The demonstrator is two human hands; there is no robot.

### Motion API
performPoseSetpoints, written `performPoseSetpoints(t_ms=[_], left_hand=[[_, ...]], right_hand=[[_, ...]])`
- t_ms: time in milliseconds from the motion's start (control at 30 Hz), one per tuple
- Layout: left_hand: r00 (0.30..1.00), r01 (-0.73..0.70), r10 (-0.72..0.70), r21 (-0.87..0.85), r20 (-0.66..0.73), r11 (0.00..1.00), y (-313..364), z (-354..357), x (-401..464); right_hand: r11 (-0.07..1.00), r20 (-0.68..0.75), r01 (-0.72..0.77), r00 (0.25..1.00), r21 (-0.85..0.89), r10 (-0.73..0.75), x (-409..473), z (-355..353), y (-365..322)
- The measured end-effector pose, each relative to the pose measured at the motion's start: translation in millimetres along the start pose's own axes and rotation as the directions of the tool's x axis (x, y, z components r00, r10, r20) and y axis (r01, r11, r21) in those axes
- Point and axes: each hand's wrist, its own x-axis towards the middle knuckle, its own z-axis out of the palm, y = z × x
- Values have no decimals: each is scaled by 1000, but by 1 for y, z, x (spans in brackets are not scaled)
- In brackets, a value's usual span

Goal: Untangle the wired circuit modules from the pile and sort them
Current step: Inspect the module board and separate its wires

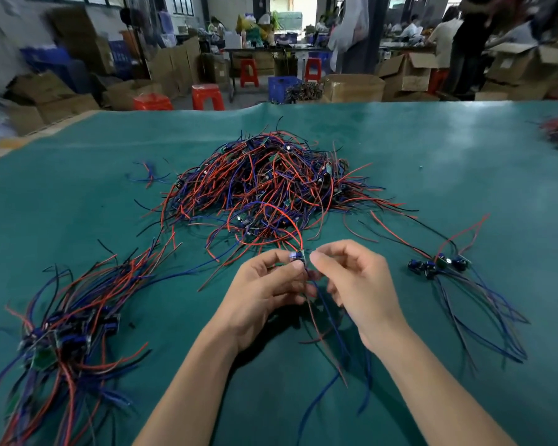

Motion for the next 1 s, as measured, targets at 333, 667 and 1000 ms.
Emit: performPoseSetpoints(t_ms=[333,667,1000], left_hand=[[999,-16,11,147,38,989,-4,-2,1],[999,-34,26,250,35,968,-6,-1,2],[995,-46,53,80,-90,996,-8,-5,7]], right_hand=[[949,76,-146,989,280,129,3,1,-1],[987,-356,152,921,-49,-159,23,-32,2],[985,-757,122,654,118,10,35,-81,-2]])
